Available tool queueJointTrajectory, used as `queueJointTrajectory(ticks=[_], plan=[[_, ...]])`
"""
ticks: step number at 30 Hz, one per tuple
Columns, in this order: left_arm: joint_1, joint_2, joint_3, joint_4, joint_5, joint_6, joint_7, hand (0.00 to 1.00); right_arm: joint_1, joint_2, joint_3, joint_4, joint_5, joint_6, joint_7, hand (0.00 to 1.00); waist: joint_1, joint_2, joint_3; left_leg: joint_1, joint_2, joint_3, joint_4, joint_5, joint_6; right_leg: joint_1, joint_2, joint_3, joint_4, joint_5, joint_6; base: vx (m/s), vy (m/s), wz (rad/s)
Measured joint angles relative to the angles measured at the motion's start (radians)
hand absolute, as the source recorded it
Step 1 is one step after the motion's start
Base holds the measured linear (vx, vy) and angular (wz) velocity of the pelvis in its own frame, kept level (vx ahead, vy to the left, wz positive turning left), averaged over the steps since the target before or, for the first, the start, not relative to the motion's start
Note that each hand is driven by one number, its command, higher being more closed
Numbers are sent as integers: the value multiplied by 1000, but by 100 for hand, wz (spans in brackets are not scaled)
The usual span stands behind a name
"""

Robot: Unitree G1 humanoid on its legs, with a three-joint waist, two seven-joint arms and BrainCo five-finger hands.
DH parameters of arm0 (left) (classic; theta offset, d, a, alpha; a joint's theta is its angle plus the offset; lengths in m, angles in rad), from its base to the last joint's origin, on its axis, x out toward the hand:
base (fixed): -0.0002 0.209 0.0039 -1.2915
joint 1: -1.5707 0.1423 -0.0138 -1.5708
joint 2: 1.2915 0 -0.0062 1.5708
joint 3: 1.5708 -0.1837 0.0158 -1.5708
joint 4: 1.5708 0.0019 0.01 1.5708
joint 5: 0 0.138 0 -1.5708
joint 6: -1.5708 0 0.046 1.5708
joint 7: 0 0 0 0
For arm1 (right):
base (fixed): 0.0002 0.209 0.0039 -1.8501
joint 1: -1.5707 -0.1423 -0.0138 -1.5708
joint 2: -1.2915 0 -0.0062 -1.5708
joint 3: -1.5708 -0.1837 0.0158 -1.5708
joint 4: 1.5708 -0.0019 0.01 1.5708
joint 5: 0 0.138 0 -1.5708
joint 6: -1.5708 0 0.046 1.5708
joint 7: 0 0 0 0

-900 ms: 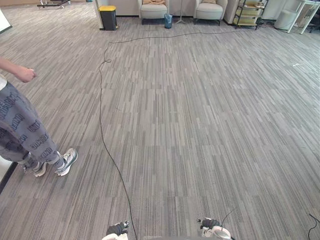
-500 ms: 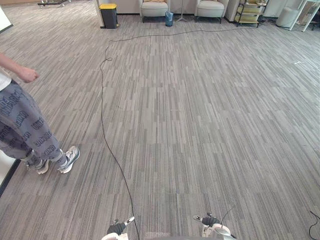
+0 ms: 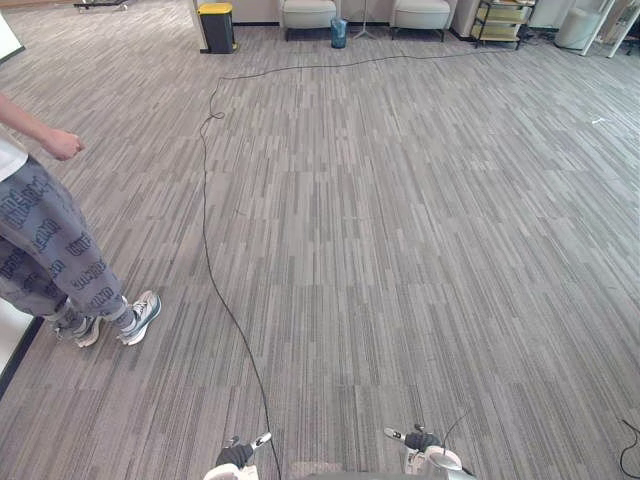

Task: Pick up cushions and gather them together orderly.

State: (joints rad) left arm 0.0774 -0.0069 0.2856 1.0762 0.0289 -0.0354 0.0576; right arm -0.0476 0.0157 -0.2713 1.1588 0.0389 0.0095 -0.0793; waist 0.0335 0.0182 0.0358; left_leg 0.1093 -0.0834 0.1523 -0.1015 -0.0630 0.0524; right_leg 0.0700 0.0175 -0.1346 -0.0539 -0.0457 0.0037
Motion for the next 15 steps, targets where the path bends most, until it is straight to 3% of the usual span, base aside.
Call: queueJointTrajectory(ticks=[10,14,15], plan=[[-11,2,0,16,0,1,0,0,-1,-3,-3,-1,2,0,1,0,-2,3,7,-3,0,-4,0,0,0,-1,0,-4,-4,0,0,0,0,0],[-25,1,11,16,0,2,-1,0,-8,-17,-10,-2,2,-1,1,0,-3,8,40,-10,0,-11,2,0,0,-3,0,-15,-1,-4,-1,-1,0,8],[-27,4,18,13,0,3,-1,0,-9,-18,-23,-2,2,-3,0,0,-7,4,44,-48,0,-16,58,-26,-4,-19,-5,-18,13,-14,-4,-1,-1,22]])
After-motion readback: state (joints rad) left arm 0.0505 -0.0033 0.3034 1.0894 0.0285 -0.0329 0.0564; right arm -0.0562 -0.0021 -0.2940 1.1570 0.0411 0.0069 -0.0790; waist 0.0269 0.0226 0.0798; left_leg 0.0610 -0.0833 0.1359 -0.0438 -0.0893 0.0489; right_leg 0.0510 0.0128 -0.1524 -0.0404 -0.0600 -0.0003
